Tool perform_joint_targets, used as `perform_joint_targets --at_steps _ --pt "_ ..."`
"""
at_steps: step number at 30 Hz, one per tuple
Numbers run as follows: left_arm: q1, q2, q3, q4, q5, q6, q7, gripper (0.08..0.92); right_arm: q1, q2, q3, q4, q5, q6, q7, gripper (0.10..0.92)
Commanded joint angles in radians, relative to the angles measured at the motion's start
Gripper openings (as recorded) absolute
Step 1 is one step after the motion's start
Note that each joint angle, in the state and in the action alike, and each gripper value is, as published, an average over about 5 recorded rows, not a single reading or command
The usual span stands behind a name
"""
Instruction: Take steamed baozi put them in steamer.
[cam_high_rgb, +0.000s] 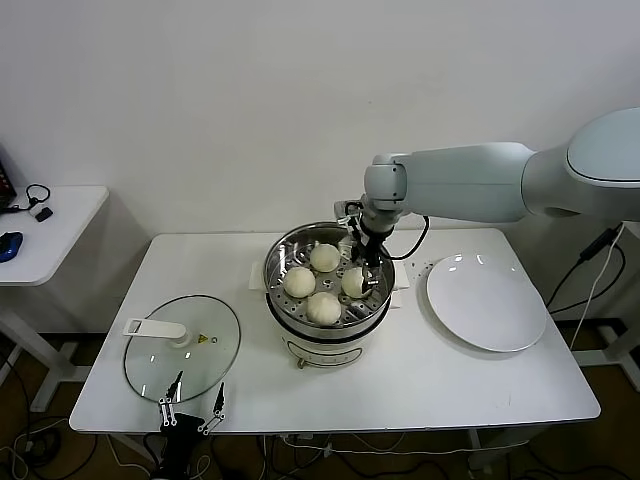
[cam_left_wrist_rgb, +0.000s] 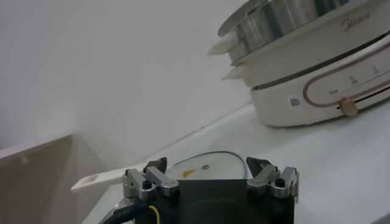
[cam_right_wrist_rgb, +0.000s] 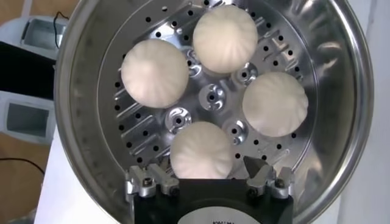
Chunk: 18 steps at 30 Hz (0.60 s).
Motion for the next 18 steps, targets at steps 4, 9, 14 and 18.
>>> perform_joint_targets --at_steps 4,9,14,18 --pt "0.009 -0.004 0.003 -0.029 0.000 0.007 0.002 0.823 0.142 -0.110 -0.001 0.109 0.039 0.000 0.024 0.822" --pt "0.015 -0.004 0.003 -0.044 0.000 0.008 0.002 0.823 0.201 -0.240 0.038 0.234 0.078 -0.035 0.237 0.823" --pt "0.019 -0.002 0.004 -0.044 0.004 0.008 0.001 0.823 0.131 -0.401 0.211 0.407 0.089 -0.151 0.563 0.823" --pt "0.022 -0.001 0.005 -0.049 0.005 0.011 0.001 0.823 -0.006 -0.544 0.423 0.516 0.048 -0.262 0.768 0.823"
